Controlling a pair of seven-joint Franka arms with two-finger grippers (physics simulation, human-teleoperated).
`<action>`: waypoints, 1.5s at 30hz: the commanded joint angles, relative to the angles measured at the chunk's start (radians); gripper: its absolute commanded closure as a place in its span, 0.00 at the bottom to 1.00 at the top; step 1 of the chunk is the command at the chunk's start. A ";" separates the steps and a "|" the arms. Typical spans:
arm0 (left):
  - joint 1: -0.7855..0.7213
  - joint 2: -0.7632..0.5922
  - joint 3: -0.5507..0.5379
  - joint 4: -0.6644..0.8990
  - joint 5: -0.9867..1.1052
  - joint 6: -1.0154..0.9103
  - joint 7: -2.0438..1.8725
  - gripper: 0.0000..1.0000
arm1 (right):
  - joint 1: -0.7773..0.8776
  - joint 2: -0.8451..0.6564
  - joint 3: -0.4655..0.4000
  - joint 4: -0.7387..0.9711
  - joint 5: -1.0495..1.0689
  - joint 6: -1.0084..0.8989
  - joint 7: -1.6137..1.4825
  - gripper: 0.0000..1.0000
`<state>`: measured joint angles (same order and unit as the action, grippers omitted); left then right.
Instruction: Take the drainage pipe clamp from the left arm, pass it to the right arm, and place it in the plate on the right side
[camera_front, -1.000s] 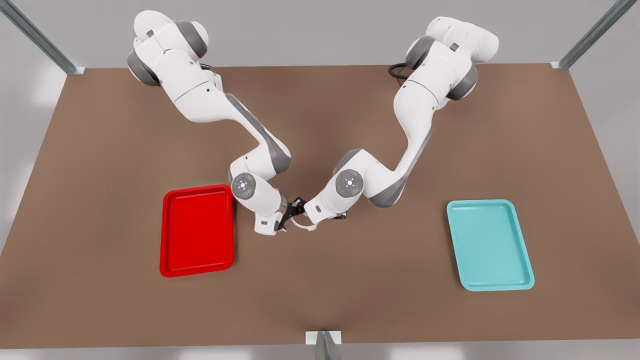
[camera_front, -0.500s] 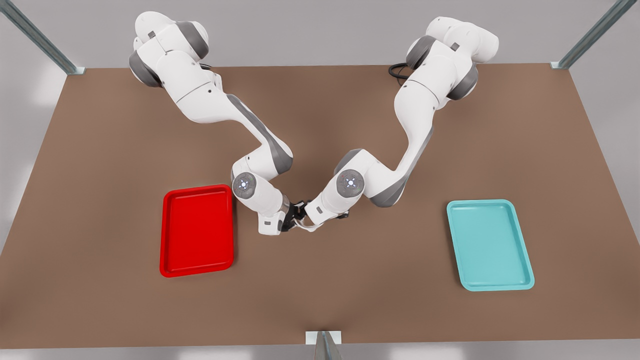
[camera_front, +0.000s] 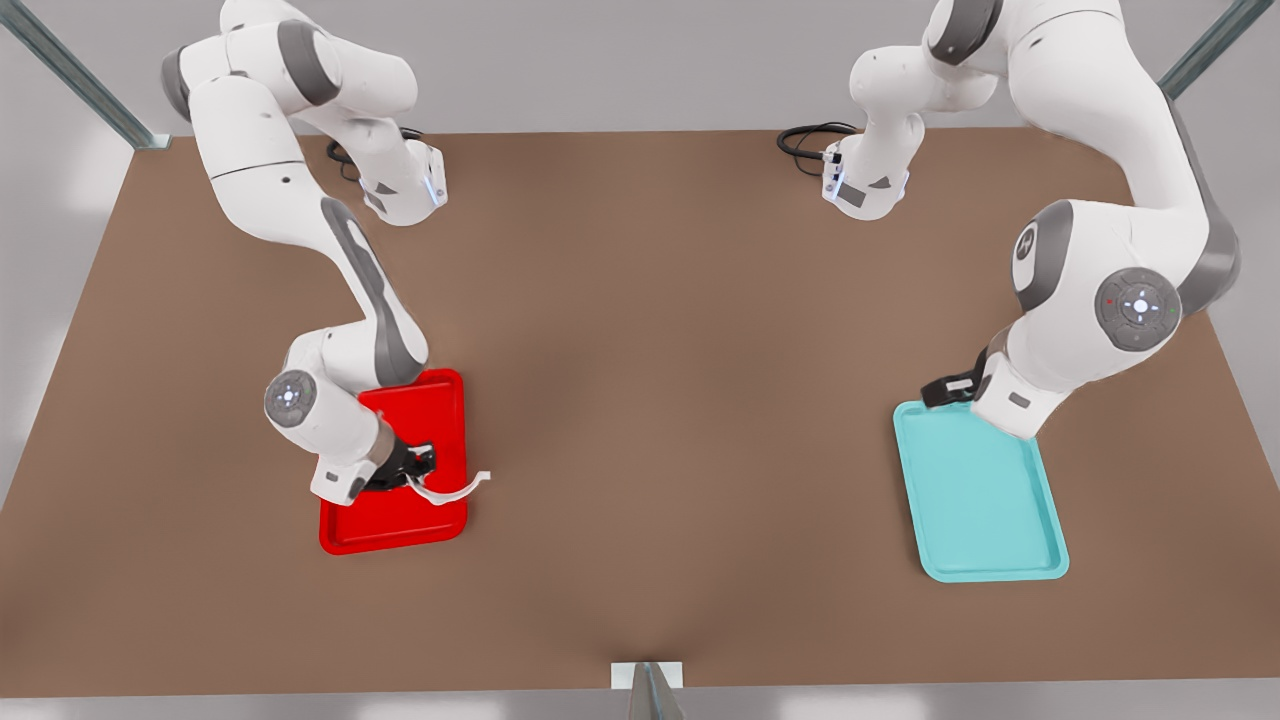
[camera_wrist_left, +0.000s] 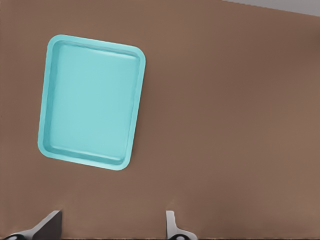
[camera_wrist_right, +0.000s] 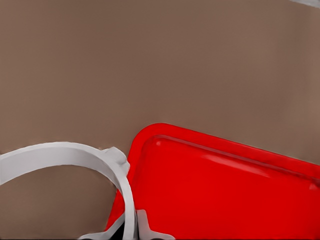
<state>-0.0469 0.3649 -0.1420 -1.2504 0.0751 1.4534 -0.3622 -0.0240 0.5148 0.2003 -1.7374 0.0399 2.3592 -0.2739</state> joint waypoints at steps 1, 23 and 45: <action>-0.007 -0.017 0.012 -0.018 -0.017 -0.179 0.253 0.00 | -0.053 -0.005 -0.006 0.001 -0.107 -0.097 -0.269 0.79; -0.004 -0.017 0.010 -0.020 -0.020 -0.174 0.246 0.00 | -0.134 0.064 -0.004 -0.040 -0.161 -0.087 -0.418 0.00; -0.004 -0.020 0.010 -0.018 -0.021 -0.209 0.253 0.00 | -0.152 -0.309 0.005 0.297 -0.113 -0.951 0.242 0.00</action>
